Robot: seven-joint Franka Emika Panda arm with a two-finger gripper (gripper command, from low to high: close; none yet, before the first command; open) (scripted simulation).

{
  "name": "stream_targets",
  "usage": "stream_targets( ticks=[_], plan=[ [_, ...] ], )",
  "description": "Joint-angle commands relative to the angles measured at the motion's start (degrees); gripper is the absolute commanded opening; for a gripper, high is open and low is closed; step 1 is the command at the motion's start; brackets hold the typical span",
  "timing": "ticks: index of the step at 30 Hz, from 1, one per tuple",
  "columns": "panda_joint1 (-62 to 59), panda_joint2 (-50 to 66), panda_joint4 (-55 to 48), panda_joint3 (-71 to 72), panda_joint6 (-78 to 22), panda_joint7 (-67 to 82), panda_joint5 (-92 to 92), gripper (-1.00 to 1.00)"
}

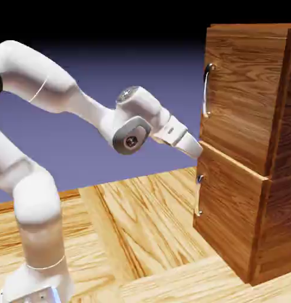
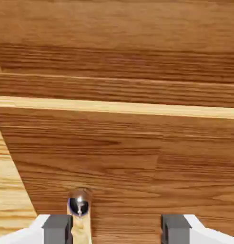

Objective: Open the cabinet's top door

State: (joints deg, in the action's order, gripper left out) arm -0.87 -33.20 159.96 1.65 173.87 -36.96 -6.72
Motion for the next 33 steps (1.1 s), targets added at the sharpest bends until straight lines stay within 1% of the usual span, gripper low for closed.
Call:
stream_targets(
  ticks=[1,33],
  plan=[
    [-0.6,-0.2,-0.4,0.6,-0.1,2.0,-2.5,0.0],
    [-19.0,-6.7,-12.8,20.2,-1.7,67.2,-82.2,0.0]
  ],
)
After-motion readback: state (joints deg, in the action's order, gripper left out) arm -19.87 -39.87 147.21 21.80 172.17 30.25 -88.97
